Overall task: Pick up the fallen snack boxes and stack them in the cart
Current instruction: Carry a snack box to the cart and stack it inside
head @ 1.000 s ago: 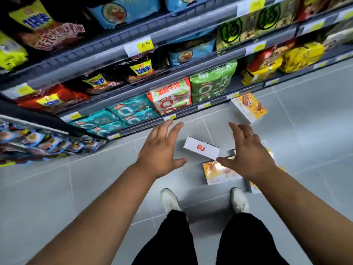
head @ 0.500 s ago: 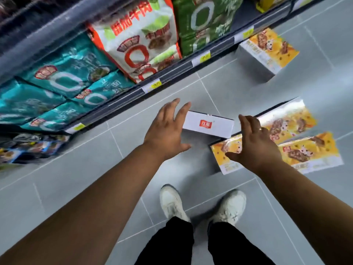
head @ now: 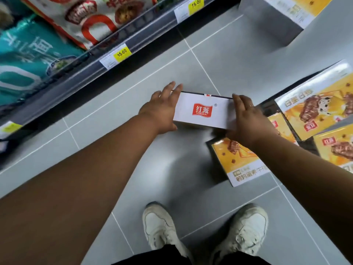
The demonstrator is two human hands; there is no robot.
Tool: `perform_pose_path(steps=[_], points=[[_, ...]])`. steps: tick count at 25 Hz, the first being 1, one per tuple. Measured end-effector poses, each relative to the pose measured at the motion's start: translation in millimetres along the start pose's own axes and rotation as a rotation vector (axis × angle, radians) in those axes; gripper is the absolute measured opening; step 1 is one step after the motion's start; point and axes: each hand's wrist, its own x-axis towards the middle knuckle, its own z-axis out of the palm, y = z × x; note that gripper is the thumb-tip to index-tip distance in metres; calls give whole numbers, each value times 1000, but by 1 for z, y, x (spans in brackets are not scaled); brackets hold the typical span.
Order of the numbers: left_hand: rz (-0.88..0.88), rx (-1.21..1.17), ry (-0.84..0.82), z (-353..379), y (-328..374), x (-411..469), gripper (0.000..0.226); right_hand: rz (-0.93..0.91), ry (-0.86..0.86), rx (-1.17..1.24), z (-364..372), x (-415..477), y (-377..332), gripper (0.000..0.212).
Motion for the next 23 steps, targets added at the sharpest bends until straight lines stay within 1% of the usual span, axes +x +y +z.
perform_pose_path(steps=[2, 4, 5, 7, 11, 15, 18, 20, 23], points=[[-3, 56, -11, 3, 3, 14, 104, 24, 49, -16, 3, 11, -1, 91], [-27, 103, -23, 2, 5, 18, 97, 8, 69, -42, 5, 13, -6, 73], [-21, 118, -28, -2, 6, 17, 93, -6, 77, -55, 3, 11, -7, 67], [12, 123, -42, -16, 5, 9, 87, -16, 96, -62, -6, 4, -8, 63], [44, 101, -14, -72, -4, -33, 87, -39, 103, -74, -61, -28, -27, 73], [83, 77, -14, -155, -1, -95, 96, -41, 92, -85, -139, -84, -55, 80], [124, 75, 14, -219, -2, -151, 103, -39, 104, -76, -207, -139, -77, 78], [135, 71, 28, -258, 4, -187, 104, -29, 117, -88, -250, -176, -90, 77], [169, 73, 58, -334, 21, -253, 105, -17, 160, -103, -325, -247, -114, 79]])
